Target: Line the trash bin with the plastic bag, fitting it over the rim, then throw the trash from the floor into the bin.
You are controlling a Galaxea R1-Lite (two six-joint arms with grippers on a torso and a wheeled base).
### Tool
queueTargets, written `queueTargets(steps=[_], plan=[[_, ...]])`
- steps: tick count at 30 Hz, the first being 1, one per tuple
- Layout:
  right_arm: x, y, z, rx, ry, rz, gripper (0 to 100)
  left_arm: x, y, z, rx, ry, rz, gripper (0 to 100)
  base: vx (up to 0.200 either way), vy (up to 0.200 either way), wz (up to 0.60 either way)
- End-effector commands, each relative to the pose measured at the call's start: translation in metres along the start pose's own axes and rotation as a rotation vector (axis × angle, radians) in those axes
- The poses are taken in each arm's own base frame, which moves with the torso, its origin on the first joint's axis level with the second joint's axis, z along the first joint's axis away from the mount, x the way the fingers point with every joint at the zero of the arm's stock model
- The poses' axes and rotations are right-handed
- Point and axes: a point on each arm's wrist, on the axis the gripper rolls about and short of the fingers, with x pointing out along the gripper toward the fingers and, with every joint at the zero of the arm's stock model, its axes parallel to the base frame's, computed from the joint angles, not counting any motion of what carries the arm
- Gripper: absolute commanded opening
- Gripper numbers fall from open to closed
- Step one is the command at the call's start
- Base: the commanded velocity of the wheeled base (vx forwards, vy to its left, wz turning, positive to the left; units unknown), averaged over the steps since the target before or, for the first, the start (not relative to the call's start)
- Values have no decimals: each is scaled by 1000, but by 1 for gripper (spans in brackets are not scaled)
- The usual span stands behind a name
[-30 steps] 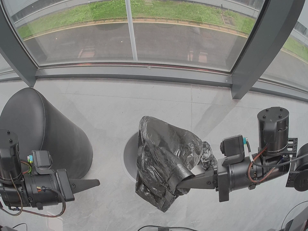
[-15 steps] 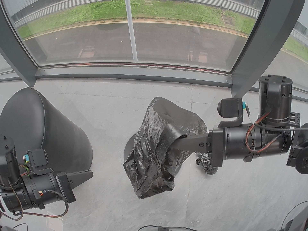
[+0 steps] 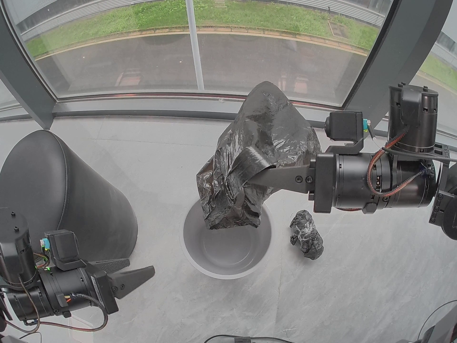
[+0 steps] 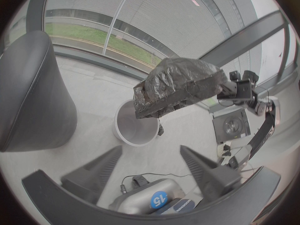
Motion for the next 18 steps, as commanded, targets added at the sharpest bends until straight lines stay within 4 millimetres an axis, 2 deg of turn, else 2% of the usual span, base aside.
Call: queueTargets(steps=[1,8,12,18], plan=[[-1,2,6,-10,-19,6,0,6,3,-7,95,43,17,100,0,0,0],[-3,5,9,-17,-30,11,0,15,9,-19,280,95,27,100,0,0,0],[-6,9,12,-23,-37,18,0,33,12,-24,381,109,31,100,0,0,0],[-8,20,20,-34,-67,3,0,50,8,-14,381,-24,1,100,0,0,0]])
